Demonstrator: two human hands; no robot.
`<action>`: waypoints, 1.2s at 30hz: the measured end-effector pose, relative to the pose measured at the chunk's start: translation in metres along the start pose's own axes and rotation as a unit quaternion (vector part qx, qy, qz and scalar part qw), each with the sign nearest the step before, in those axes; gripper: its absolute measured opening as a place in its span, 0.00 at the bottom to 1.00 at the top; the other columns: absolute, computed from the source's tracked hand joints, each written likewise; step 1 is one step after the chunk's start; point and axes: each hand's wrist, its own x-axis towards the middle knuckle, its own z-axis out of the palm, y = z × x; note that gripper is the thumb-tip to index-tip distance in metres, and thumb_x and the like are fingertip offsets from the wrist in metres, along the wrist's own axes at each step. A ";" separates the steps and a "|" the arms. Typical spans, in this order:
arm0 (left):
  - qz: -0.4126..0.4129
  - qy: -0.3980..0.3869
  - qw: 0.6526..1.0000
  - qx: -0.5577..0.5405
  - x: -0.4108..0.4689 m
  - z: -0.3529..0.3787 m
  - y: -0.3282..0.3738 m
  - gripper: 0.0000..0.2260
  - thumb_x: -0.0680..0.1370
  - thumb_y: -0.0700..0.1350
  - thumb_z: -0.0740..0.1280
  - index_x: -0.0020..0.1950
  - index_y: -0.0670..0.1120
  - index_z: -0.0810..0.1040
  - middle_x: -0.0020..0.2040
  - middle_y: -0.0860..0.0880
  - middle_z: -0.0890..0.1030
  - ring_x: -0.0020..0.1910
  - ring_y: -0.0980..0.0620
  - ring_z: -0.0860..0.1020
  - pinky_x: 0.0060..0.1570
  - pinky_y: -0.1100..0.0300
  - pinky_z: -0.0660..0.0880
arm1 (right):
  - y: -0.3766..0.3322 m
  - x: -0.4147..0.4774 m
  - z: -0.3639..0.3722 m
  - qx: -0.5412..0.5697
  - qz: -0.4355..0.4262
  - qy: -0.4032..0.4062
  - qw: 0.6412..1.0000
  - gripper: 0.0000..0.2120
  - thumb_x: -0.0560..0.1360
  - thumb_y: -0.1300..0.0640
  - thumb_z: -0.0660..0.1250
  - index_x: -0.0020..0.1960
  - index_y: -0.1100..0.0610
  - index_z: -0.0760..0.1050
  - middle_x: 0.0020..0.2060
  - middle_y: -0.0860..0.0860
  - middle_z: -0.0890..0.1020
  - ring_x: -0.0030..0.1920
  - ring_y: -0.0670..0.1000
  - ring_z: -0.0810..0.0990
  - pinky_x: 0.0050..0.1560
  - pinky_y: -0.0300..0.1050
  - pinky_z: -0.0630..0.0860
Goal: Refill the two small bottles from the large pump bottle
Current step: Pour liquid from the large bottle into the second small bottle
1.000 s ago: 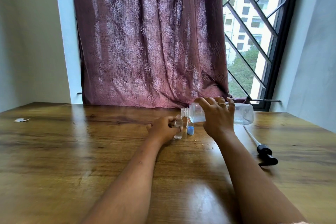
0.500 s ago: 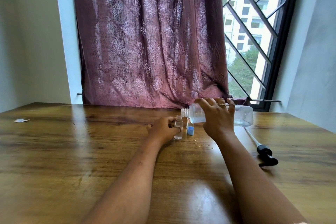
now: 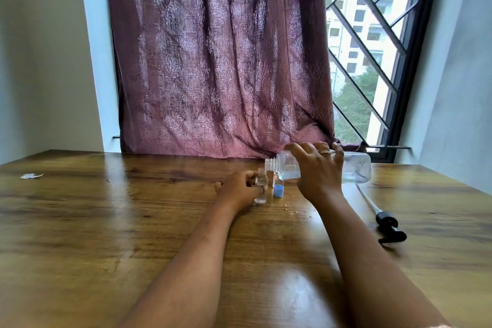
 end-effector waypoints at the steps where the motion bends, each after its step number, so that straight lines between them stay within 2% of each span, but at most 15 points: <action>1: 0.000 0.000 1.000 0.001 0.000 0.000 0.000 0.20 0.73 0.56 0.68 0.64 0.56 0.75 0.60 0.54 0.79 0.63 0.51 0.72 0.53 0.54 0.54 | 0.000 0.000 0.000 -0.001 0.000 0.001 1.000 0.31 0.66 0.66 0.67 0.63 0.41 0.67 0.60 0.43 0.76 0.66 0.54 0.68 0.68 0.58 0.52; 14: 0.001 0.004 1.000 0.009 -0.001 -0.001 0.001 0.20 0.73 0.55 0.68 0.64 0.56 0.74 0.61 0.53 0.79 0.63 0.51 0.71 0.57 0.52 0.57 | 0.000 0.001 -0.001 -0.003 -0.003 -0.005 1.000 0.32 0.66 0.65 0.67 0.64 0.41 0.66 0.61 0.43 0.75 0.67 0.54 0.67 0.68 0.58 0.51; 30: 0.009 0.006 1.000 0.011 0.002 0.001 -0.003 0.20 0.73 0.56 0.68 0.64 0.56 0.75 0.59 0.54 0.79 0.62 0.50 0.71 0.52 0.55 0.54 | 0.001 0.001 0.002 0.000 0.001 -0.010 1.000 0.30 0.67 0.65 0.65 0.64 0.42 0.66 0.61 0.44 0.75 0.67 0.54 0.67 0.68 0.57 0.48; 36: 0.009 0.007 1.000 0.011 0.003 0.002 -0.003 0.19 0.73 0.55 0.68 0.63 0.57 0.75 0.60 0.54 0.79 0.63 0.51 0.71 0.52 0.54 0.54 | 0.001 0.000 0.000 0.000 0.010 -0.006 1.000 0.31 0.66 0.64 0.65 0.66 0.44 0.64 0.61 0.45 0.75 0.66 0.56 0.69 0.69 0.59 0.51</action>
